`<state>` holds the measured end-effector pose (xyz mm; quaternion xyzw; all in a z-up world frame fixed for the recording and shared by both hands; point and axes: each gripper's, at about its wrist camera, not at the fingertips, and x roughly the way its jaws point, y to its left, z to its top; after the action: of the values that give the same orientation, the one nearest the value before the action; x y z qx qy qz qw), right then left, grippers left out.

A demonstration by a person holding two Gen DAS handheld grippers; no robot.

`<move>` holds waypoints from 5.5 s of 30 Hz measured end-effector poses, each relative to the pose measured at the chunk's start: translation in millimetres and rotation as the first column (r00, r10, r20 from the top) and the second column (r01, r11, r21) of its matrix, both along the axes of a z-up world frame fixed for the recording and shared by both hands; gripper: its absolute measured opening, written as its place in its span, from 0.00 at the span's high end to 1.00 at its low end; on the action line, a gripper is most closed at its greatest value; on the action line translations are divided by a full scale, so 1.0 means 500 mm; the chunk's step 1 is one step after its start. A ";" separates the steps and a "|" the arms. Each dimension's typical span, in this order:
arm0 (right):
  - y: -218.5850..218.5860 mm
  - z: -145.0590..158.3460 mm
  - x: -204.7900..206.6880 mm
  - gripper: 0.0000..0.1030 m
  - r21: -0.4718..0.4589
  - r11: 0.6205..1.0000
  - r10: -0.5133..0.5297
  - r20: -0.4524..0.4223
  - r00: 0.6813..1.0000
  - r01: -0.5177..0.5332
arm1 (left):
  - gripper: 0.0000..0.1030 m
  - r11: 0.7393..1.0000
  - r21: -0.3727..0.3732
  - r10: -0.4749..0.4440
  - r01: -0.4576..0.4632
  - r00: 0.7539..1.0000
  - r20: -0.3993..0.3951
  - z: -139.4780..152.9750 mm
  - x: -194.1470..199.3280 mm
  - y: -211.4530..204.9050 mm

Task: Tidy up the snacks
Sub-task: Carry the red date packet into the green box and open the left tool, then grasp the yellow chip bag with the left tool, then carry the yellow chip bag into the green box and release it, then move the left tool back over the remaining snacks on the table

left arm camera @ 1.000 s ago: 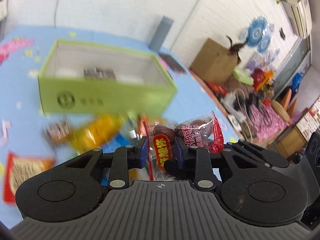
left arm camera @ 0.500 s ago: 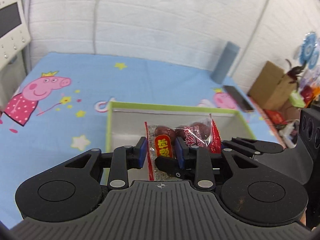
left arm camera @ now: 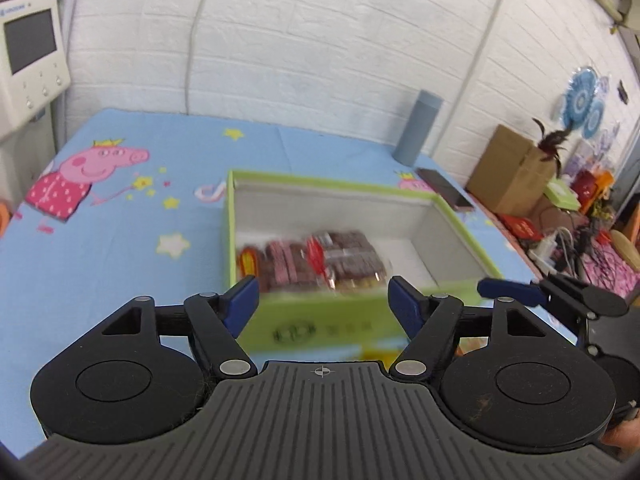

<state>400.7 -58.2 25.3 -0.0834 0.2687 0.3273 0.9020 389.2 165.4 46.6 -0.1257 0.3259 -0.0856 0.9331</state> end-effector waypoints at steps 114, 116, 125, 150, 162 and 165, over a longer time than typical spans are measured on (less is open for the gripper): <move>-0.175 -0.062 -0.181 0.09 0.065 0.983 -0.172 -0.031 0.985 0.174 | 0.36 0.976 -0.041 -0.213 0.214 0.976 0.036 0.012 -0.084 -0.187; -0.162 -0.082 -0.238 0.09 0.084 0.986 -0.140 -0.071 0.988 0.146 | 0.36 0.980 -0.035 -0.197 0.197 0.980 0.015 -0.009 -0.143 -0.183; -0.049 -0.132 -0.385 0.09 0.157 0.988 0.042 -0.168 0.985 -0.015 | 0.44 0.995 -0.097 -0.032 0.019 0.990 -0.136 -0.113 -0.293 -0.077; 0.036 -0.169 -0.398 0.09 -0.001 0.997 0.080 -0.151 0.985 -0.081 | 0.65 0.989 -0.074 -0.142 0.130 0.969 -0.200 -0.154 -0.285 -0.083; -0.153 -0.153 -0.371 0.09 -0.028 0.968 -0.250 -0.080 0.965 0.249 | 0.65 0.953 -0.001 -0.302 0.304 0.946 -0.119 -0.105 -0.232 -0.227; -0.195 -0.143 -0.340 0.09 -0.056 0.950 -0.310 -0.034 0.950 0.308 | 0.66 0.950 0.003 -0.309 0.313 0.938 -0.156 -0.130 -0.219 -0.250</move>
<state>230.7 -155.4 -46.3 -0.0557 0.3056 0.1771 0.9339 279.8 40.5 -18.6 -0.0660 0.4138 -0.2176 0.8815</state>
